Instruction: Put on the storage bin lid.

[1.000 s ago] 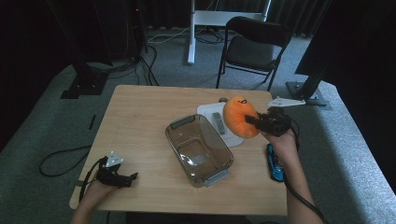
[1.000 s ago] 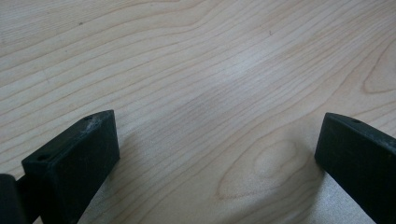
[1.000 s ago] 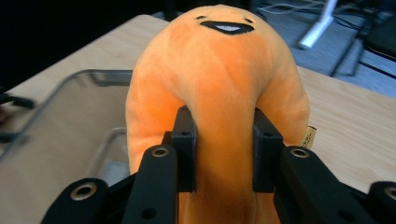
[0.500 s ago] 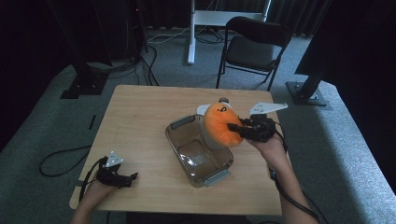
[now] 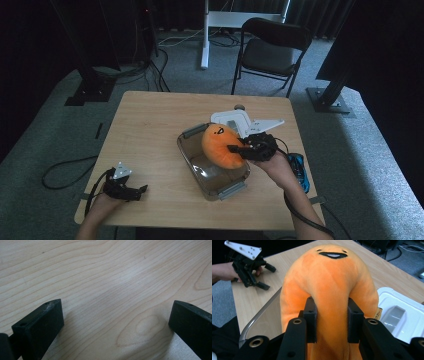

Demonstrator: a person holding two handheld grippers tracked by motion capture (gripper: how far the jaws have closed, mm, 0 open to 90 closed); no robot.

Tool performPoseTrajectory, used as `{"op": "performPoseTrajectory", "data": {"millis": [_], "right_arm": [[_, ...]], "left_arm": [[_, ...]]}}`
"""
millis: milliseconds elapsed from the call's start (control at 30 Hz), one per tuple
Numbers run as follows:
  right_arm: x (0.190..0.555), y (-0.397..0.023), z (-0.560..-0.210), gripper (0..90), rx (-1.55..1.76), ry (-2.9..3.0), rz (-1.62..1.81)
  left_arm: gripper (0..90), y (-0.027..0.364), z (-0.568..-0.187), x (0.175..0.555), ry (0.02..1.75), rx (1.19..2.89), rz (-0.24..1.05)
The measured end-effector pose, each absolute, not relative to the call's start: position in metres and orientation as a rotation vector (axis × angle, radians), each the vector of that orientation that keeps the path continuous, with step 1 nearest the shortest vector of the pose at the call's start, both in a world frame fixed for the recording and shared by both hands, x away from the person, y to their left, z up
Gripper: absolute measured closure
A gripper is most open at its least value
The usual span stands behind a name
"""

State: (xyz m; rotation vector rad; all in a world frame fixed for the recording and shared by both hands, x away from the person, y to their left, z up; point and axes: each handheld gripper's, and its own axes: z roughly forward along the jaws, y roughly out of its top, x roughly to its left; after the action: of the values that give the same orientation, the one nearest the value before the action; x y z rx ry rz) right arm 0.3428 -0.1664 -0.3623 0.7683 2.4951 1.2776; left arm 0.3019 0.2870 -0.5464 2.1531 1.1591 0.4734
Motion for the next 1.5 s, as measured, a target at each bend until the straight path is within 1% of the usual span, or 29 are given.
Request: {"op": "performPoseTrajectory", "data": {"millis": [433,767,1033,1133,1267,1333,1500], "right_arm": [[0.337,-0.147,-0.379,68.3,0.676,2.622,1.219],[0.343,-0.131,-0.406,67.4,0.668,2.744,1.111],[0.352,-0.127,-0.422,66.2,0.728,2.817,1.043],[0.354,-0.125,-0.426,63.3,0.740,2.840,1.026],[0.357,-0.126,-0.426,55.4,0.775,2.856,1.034],[0.358,-0.126,-0.426,49.1,0.778,2.865,1.035],[0.358,-0.127,-0.424,37.2,0.799,2.857,1.053]], "left_arm": [[0.2,0.287,-0.546,0.302,1.160,2.151,0.472],[0.2,0.287,-0.547,0.302,1.161,2.150,0.473],[0.2,0.287,-0.547,0.302,1.159,2.151,0.474],[0.2,0.287,-0.546,0.302,1.159,2.152,0.474],[0.2,0.287,-0.547,0.302,1.157,2.152,0.473],[0.2,0.287,-0.547,0.302,1.156,2.153,0.473],[0.2,0.287,-0.546,0.302,1.156,2.152,0.474]]}}
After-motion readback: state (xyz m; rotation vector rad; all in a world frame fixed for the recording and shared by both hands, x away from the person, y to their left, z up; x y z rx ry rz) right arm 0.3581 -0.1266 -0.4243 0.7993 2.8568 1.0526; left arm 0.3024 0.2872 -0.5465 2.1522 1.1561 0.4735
